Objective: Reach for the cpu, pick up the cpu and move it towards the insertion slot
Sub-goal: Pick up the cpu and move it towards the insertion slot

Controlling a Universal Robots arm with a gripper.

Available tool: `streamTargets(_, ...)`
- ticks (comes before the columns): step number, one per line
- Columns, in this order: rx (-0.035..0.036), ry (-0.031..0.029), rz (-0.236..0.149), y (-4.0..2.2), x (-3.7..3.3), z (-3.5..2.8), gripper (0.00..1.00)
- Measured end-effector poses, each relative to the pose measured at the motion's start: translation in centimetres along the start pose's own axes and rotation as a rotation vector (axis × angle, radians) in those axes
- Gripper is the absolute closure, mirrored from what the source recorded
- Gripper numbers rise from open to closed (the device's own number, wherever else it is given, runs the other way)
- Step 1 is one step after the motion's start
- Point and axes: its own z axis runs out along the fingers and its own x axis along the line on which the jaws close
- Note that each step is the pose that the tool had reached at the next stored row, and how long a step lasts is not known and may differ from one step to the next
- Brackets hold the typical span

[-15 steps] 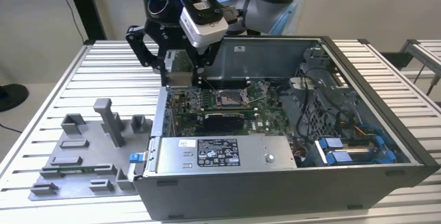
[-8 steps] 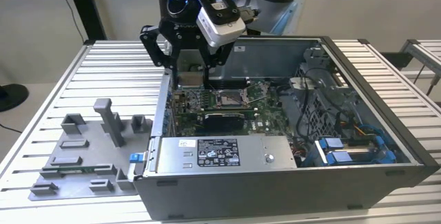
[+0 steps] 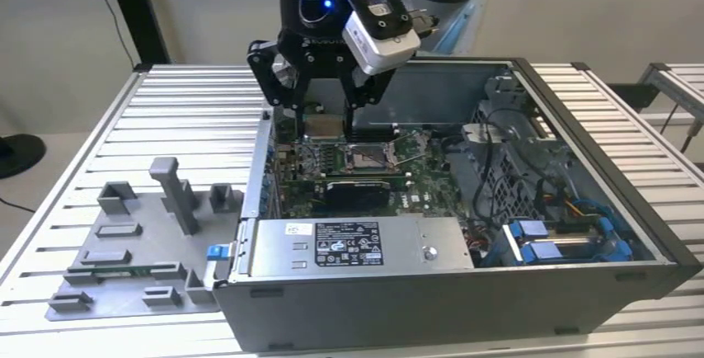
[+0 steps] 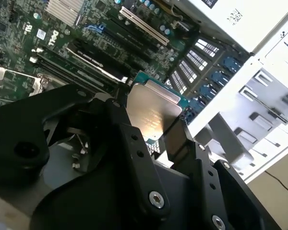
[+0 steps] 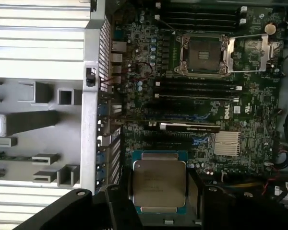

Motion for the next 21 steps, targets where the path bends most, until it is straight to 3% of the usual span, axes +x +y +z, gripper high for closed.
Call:
streamTargets(11, 0.0000, 0.0000, 0.000, -0.03, -1.88, -0.02, 1.00)
streamTargets(21, 0.0001, 0.0006, 0.000, -0.09, -5.85, -0.06, 1.00)
